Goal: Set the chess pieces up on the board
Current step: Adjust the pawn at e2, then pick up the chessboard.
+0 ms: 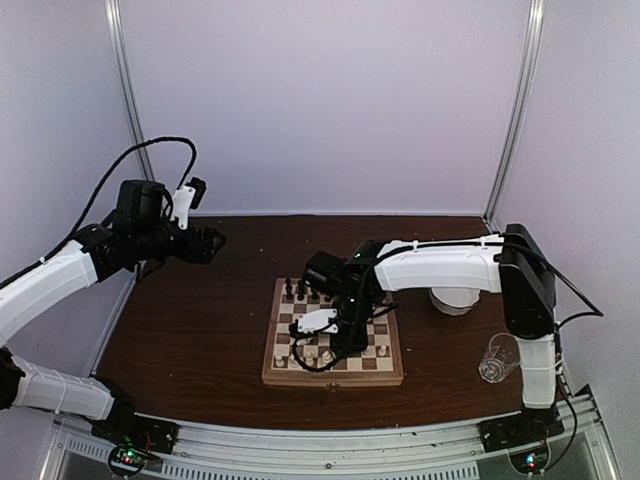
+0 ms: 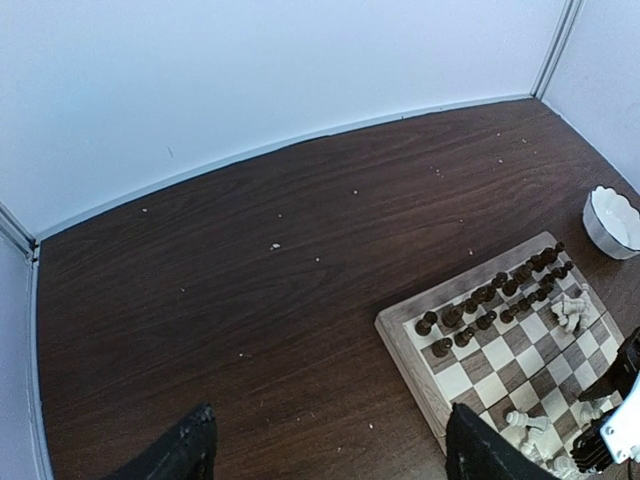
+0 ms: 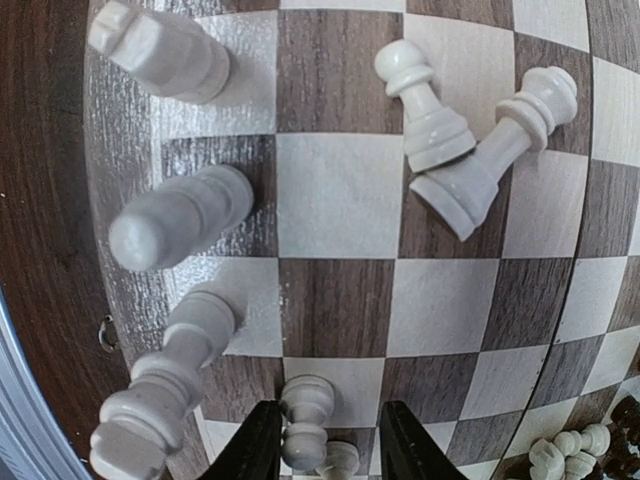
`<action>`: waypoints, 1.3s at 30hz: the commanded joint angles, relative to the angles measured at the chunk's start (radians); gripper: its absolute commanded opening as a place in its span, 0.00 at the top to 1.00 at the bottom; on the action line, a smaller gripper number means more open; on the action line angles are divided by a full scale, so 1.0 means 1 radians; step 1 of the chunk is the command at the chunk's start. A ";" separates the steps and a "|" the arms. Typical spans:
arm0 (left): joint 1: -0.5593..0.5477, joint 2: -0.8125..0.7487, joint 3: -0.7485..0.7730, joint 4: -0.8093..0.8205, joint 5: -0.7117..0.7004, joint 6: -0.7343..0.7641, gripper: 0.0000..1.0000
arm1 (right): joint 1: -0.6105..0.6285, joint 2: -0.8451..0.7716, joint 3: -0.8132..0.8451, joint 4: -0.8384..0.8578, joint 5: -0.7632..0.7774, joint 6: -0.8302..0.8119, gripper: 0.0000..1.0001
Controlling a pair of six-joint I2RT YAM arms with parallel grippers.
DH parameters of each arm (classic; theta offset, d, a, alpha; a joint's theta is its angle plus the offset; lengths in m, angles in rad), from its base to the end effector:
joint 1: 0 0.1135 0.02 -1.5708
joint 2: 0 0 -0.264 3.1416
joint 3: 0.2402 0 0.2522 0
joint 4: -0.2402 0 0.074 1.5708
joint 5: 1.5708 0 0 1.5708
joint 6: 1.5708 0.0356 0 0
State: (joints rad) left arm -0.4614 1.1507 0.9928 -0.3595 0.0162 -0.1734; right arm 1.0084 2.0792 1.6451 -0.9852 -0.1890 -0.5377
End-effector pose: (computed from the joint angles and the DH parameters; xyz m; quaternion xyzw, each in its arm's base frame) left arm 0.2316 -0.1158 0.3211 0.1281 0.8549 -0.1635 0.4754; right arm 0.2143 0.3525 0.1878 -0.6983 0.7056 0.1091 0.0513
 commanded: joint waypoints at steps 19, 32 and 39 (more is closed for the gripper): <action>0.005 0.032 0.015 0.032 0.067 0.008 0.21 | -0.017 -0.082 0.056 -0.062 -0.060 0.002 0.60; -0.167 0.193 0.140 -0.086 0.183 -0.087 0.30 | -0.295 -0.263 -0.032 0.000 -0.068 0.018 0.60; -0.272 0.243 0.131 -0.032 0.156 -0.162 0.30 | -0.324 -0.225 -0.077 0.083 -0.029 0.004 0.63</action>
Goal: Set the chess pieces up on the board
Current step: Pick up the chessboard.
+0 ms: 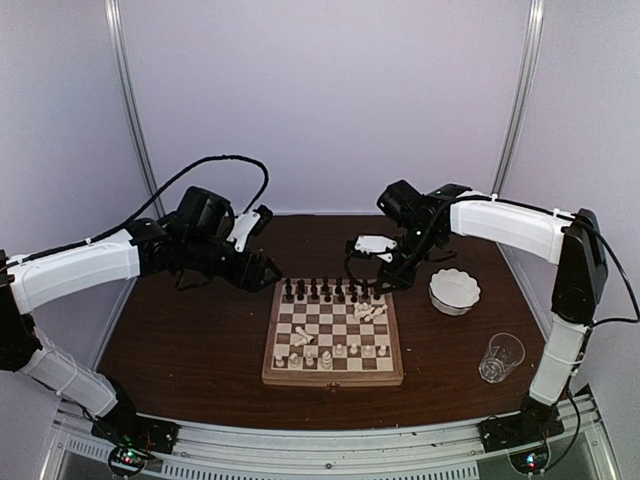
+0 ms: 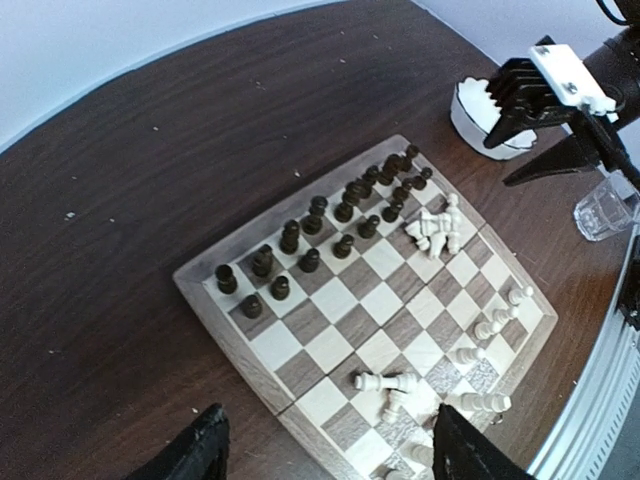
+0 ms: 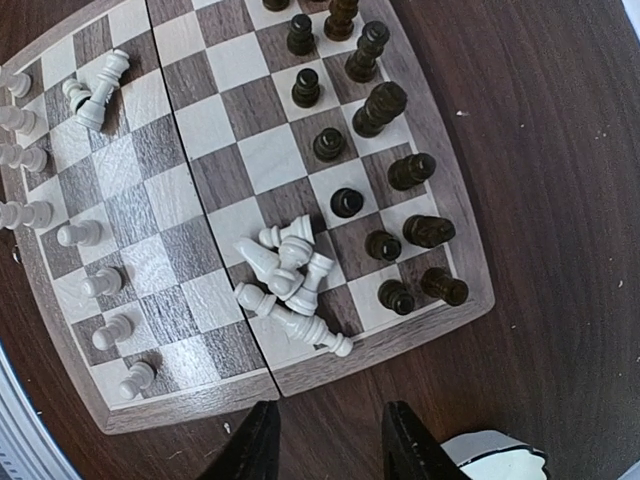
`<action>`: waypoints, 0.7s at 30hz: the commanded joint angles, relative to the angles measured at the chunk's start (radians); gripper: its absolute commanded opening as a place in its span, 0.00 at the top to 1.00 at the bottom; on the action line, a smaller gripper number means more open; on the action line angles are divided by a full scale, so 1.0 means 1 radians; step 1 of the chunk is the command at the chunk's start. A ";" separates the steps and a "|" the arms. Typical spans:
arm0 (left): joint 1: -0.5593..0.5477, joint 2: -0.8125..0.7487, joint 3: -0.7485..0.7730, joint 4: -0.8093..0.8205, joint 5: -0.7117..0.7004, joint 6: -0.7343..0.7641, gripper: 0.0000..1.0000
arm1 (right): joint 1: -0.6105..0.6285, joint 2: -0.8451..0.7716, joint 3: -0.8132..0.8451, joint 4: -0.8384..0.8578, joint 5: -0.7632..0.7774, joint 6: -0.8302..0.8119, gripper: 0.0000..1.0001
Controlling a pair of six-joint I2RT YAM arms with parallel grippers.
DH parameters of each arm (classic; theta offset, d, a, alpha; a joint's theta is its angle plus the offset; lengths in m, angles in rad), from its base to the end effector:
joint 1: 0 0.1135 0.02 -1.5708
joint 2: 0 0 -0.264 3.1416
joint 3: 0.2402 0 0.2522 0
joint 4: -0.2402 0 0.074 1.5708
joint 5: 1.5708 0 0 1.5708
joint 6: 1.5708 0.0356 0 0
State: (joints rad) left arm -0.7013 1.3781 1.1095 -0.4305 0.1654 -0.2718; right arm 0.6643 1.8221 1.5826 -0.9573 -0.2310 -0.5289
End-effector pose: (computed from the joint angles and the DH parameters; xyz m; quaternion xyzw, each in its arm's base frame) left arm 0.2293 -0.2013 0.2952 0.2266 0.8752 -0.2629 0.3369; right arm 0.2922 0.2392 0.2682 -0.5661 0.7954 0.1255 0.1766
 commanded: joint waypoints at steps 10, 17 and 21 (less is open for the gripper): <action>-0.060 0.027 0.013 0.052 0.008 -0.104 0.36 | 0.020 0.168 0.032 0.069 -0.052 0.044 0.62; -0.060 0.016 -0.003 0.054 -0.004 -0.101 0.36 | 0.020 0.203 0.067 0.062 -0.095 0.070 0.62; -0.061 0.012 -0.012 0.054 -0.006 -0.096 0.36 | 0.020 0.224 0.088 0.051 -0.110 0.078 0.63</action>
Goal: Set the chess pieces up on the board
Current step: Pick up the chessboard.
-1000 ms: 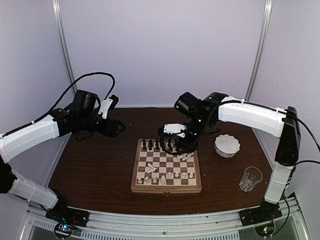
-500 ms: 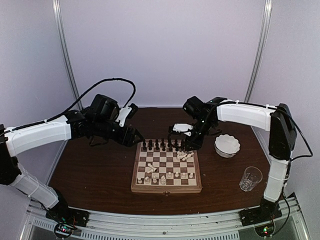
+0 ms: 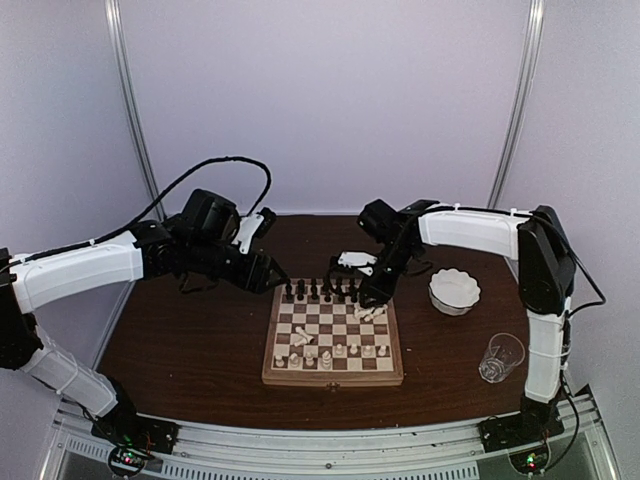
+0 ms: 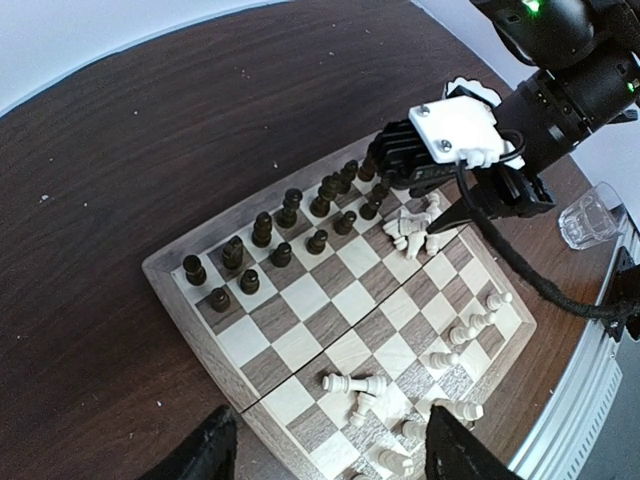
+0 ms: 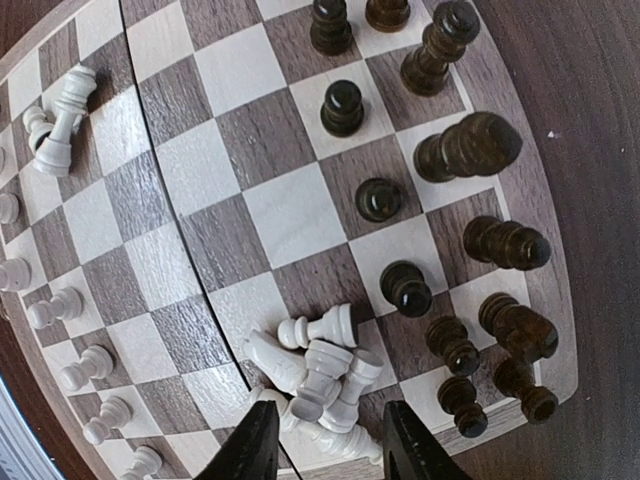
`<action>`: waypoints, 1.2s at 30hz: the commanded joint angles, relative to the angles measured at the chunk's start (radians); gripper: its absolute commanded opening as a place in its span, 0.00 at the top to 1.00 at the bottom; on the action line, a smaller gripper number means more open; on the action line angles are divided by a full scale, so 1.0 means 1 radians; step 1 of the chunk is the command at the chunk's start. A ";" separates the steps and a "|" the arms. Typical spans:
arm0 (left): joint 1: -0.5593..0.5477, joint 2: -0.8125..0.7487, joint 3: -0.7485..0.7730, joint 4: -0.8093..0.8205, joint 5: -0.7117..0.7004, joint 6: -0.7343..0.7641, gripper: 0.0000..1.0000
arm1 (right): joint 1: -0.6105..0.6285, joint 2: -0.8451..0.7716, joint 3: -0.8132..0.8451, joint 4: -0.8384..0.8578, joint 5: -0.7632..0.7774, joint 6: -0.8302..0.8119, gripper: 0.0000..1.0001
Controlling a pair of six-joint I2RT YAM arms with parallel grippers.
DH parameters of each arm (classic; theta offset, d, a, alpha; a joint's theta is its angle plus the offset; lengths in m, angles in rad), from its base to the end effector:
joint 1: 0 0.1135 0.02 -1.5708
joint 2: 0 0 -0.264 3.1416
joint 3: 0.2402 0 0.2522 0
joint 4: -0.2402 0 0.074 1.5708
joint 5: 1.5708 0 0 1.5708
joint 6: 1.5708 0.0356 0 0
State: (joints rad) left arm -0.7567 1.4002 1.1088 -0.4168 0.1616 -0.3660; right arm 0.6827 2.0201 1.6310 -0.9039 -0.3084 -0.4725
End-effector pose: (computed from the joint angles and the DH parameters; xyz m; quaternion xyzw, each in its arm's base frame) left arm 0.2214 -0.2169 0.2898 0.2089 0.8817 -0.2839 0.3137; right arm 0.3141 0.2694 0.2101 -0.5521 0.8083 0.1656 0.1201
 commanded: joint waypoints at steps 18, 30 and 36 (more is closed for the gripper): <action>-0.005 -0.025 -0.040 0.052 -0.003 0.007 0.36 | 0.003 0.060 0.045 -0.025 -0.020 0.056 0.72; -0.006 -0.044 -0.069 0.070 0.003 -0.002 0.36 | 0.012 0.054 0.020 -0.037 -0.016 0.067 0.72; -0.006 -0.061 -0.093 0.081 0.006 -0.013 0.36 | 0.021 0.064 0.021 -0.038 -0.012 0.071 0.75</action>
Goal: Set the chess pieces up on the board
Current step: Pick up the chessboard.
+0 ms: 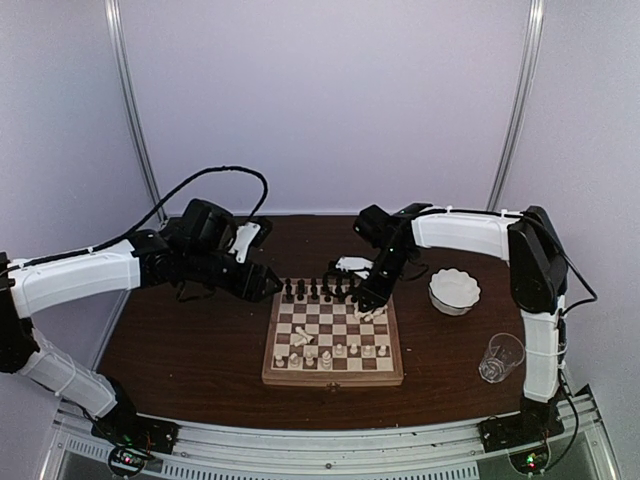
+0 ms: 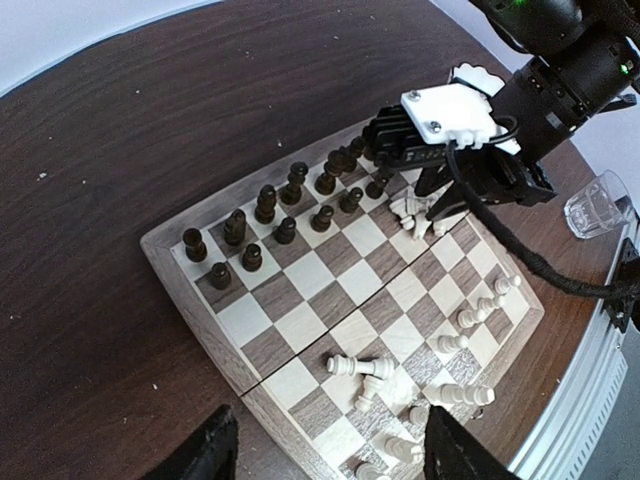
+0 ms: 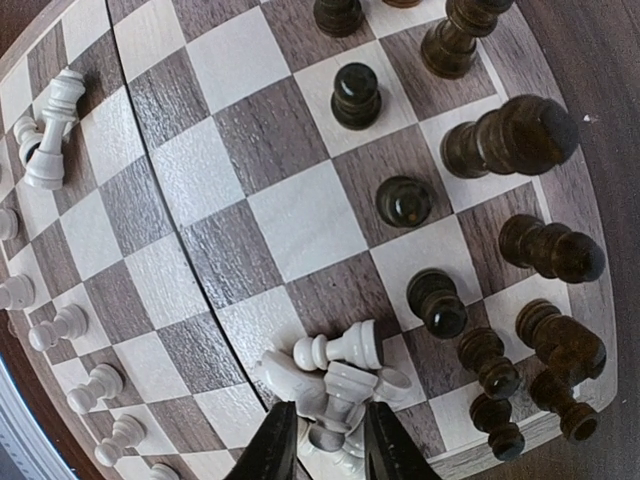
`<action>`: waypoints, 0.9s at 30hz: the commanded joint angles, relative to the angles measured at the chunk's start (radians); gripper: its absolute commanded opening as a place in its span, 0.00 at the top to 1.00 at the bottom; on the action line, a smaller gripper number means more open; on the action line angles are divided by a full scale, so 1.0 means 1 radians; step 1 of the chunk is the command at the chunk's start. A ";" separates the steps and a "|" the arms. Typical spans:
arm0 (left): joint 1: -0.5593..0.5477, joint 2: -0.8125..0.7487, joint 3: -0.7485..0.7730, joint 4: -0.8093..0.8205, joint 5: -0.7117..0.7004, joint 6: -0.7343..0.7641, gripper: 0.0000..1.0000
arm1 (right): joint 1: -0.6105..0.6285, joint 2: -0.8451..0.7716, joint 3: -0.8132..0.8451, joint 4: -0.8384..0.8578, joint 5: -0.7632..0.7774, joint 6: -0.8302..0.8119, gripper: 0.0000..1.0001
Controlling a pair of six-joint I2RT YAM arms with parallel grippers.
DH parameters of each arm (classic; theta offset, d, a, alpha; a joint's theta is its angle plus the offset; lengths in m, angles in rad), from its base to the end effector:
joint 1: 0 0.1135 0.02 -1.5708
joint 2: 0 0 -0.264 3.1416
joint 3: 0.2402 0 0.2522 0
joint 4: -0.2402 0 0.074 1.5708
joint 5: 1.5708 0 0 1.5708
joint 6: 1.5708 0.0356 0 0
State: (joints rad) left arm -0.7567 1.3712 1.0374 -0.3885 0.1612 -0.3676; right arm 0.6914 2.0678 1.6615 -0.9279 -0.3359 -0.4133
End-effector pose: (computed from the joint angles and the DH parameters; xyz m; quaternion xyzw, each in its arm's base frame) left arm 0.2147 -0.2106 0.2765 0.2081 0.8848 -0.2808 0.3080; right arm 0.3159 0.2767 0.1992 -0.5305 0.8231 0.1805 0.0922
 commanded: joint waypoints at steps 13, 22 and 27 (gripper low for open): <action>-0.006 -0.048 -0.051 0.060 0.006 -0.017 0.37 | 0.026 0.020 -0.020 -0.019 0.019 0.009 0.81; -0.005 -0.031 -0.059 0.083 0.019 -0.020 0.37 | 0.056 -0.043 -0.033 -0.022 0.003 0.004 0.89; -0.007 -0.006 -0.083 0.166 0.086 -0.050 0.37 | 0.066 -0.118 -0.042 -0.023 -0.036 -0.008 0.91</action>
State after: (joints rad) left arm -0.7593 1.3457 0.9821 -0.3374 0.1844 -0.3836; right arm 0.7471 2.0483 1.6356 -0.9360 -0.3397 -0.4149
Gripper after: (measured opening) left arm 0.629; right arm 0.111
